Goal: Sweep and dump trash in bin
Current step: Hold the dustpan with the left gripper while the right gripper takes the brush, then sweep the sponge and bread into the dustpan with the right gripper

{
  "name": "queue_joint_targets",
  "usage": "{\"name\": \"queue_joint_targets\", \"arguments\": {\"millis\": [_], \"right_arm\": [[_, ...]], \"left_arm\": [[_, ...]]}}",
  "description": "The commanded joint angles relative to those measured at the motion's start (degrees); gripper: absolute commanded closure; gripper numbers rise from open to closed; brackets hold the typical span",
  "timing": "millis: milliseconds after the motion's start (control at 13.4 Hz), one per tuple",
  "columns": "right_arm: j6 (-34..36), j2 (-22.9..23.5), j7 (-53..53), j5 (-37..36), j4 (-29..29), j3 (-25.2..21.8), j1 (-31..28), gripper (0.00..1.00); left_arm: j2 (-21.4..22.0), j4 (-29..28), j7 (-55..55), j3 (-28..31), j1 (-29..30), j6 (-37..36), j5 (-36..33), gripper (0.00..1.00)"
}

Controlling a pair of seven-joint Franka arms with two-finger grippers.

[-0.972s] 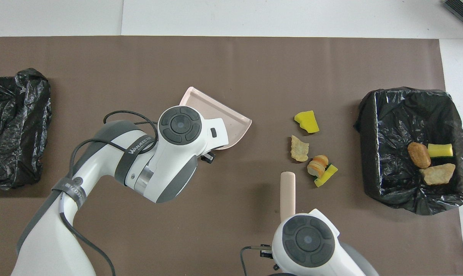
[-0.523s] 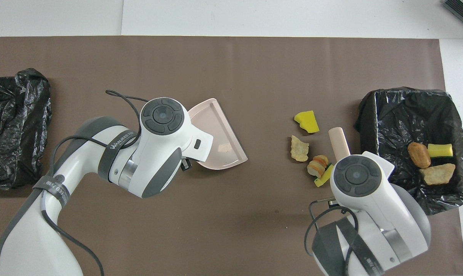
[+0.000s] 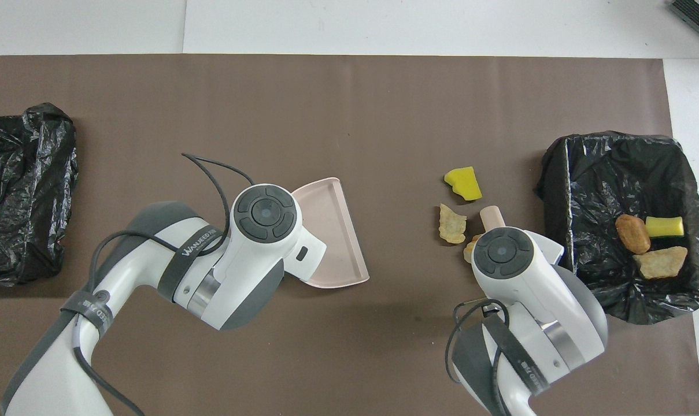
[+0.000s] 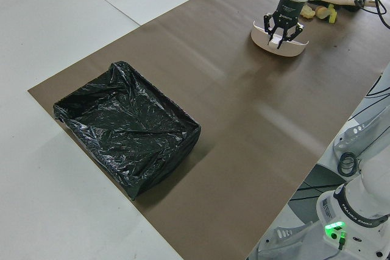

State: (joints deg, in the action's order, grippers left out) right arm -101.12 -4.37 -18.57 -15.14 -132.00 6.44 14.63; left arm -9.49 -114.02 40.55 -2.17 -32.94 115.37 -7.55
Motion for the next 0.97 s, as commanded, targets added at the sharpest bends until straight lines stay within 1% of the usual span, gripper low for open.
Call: {"name": "queue_joint_targets", "arguments": {"millis": [0,75,224,374,523,747,897], "right_arm": [[-3.2,1.2,2.7,7.0,-0.2,0.4,-0.7,1.00],[-4.0,1.6,4.8,10.4,0.3,0.4,-0.5,1.00],[-6.5,2.2,5.6,17.7,0.4,0.4,0.0,1.00],[-9.1,3.9,5.9,25.6,1.7,0.6,1.4,1.00],[-8.8,5.7,5.2,32.2,5.9,0.6,4.9,1.00],[-10.2,6.0,4.8,38.9,7.2,0.6,7.4,1.00],[-8.6,5.4,1.5,38.5,9.2,0.5,8.0,1.00]], "left_arm": [[3.4,-4.8,0.6,0.6,-1.1,1.3,-1.2,1.00],[3.6,-5.1,0.6,0.5,-1.2,0.9,-1.2,1.00],[4.0,-5.9,0.5,0.4,-1.4,1.1,-1.2,1.00],[4.3,-6.3,0.3,0.3,-2.1,1.7,-1.2,1.00],[4.4,-6.4,0.1,0.4,-2.2,1.8,-1.2,1.00],[4.4,-6.5,-1.2,0.4,-2.2,2.4,-1.2,1.00],[4.4,-6.7,-1.2,0.4,-2.1,3.1,-1.2,1.00]]}}
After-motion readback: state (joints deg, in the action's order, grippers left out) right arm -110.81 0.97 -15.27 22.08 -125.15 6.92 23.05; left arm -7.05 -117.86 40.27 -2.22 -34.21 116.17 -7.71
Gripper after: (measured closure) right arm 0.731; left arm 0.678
